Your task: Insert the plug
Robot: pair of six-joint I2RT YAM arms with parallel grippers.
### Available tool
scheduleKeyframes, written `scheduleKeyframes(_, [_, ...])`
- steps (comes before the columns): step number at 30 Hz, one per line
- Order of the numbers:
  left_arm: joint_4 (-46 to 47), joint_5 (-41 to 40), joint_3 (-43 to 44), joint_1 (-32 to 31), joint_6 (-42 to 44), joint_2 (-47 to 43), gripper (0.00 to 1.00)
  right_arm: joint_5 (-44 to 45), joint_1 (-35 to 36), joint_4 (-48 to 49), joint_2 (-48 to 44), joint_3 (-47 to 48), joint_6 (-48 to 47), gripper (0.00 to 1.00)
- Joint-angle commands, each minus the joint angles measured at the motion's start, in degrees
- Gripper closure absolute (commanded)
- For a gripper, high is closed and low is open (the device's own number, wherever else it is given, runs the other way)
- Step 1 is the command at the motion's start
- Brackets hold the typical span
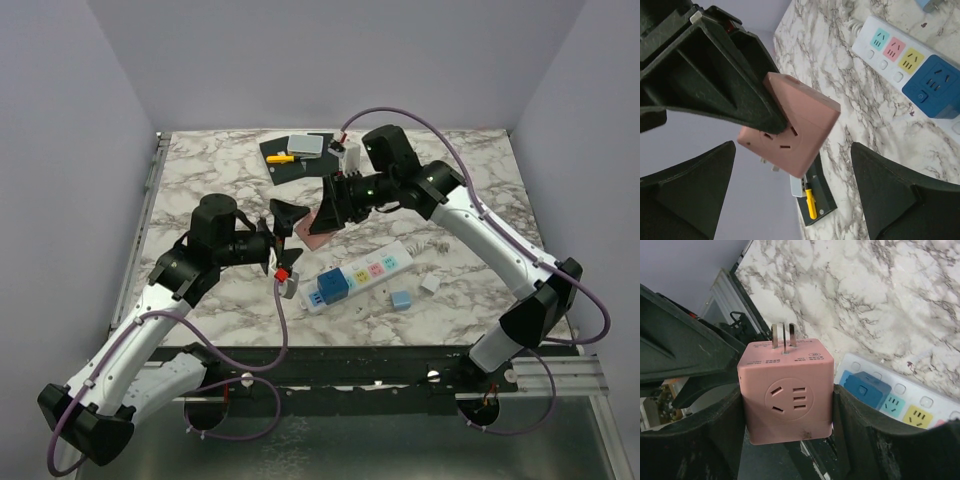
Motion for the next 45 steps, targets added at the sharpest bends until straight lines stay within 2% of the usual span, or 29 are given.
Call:
scheduleKeyframes(1, [0.9, 3.0, 0.5, -0.5, 5.1, 0.1, 0.01, -3.1, 3.3, -2.4, 2.6, 3.7, -3.4, 0.94])
scheduleKeyframes(7, [1.2, 3.6, 0.7, -0.6, 4.0, -0.8, 0.01, -3.4, 4.9, -3.5, 4.1, 6.1, -4.1, 0.95])
scheduleKeyframes(8, [1.3, 3.7, 0.5, -0.6, 3.9, -1.0, 0.02, -3.6, 5.1, -3.6, 4.3, 6.4, -4.1, 0.95])
scheduleKeyframes(9, [1.3, 3.8, 0.4, -0.7, 4.0, -1.3, 0.07, -3.9, 5.3, -3.4, 4.5, 6.6, -4.1, 0.95])
scheduleKeyframes(13, [1.3, 3.6, 0.8, -1.3, 3.0, -1.7, 0.4, -5.3, 5.9, -2.3, 5.0, 7.0, -3.8, 0.94])
scheduleKeyframes(14, [1.3, 3.6, 1.0, -1.4, 2.8, -1.8, 0.48, -5.3, 6.0, -1.9, -7.0, 7.2, -3.5, 0.92])
scheduleKeyframes(15, [1.2, 3.8, 1.2, -1.5, 2.5, -2.0, 0.57, -5.0, 6.0, -1.7, 4.0, 7.3, -3.2, 0.88])
scheduleKeyframes(17, [1.3, 4.3, 1.4, -1.7, 2.1, -2.4, 0.88, -4.1, 6.0, -1.1, 5.9, 7.3, -2.5, 0.77])
scheduleKeyframes(18, [1.3, 4.3, 1.4, -1.8, 1.9, -2.6, 0.96, -3.3, 6.0, -0.6, 5.8, 7.1, -2.0, 0.69])
scheduleKeyframes(19, [1.3, 4.1, 1.4, -1.8, 1.5, -2.8, 1.0, -2.5, 6.0, 0.3, 5.5, 6.3, -1.5, 0.64])
scheduleKeyframes(23, [2.6, 0.4, 1.6, -1.8, -3.8, -2.6, 1.0, 4.4, 5.9, 5.3, 1.5, 2.0, 1.3, 0.3])
scheduleKeyframes(29, [9.2, -5.8, 1.1, -1.8, -20.8, -2.4, 1.0, 12.8, 5.5, 18.5, -9.4, -10.3, 9.3, 0.05])
scheduleKeyframes(31, [13.3, -8.0, -0.2, -1.8, -26.7, -3.1, 1.0, 14.8, 5.5, 23.8, -12.6, -15.8, 12.7, 0.04])
scheduleKeyframes(35, [18.5, -10.4, -2.5, -1.8, -33.6, -4.2, 1.0, 16.4, 5.5, 32.0, -15.7, -22.0, 17.8, 0.11])
scheduleKeyframes(37, [19.8, -11.1, -2.7, -1.8, -36.0, -4.3, 1.0, 16.3, 5.5, 34.3, -15.6, -23.1, 19.5, 0.14])
scheduleKeyframes(43, [20.4, -11.4, -2.9, -1.9, -38.1, -4.5, 1.0, 13.4, 5.5, 38.6, -12.2, -22.1, 22.1, 0.14])
scheduleKeyframes(45, [20.5, -11.6, -3.1, -1.9, -37.9, -4.7, 1.0, 13.0, 5.6, 38.7, -11.1, -21.1, 22.3, 0.22])
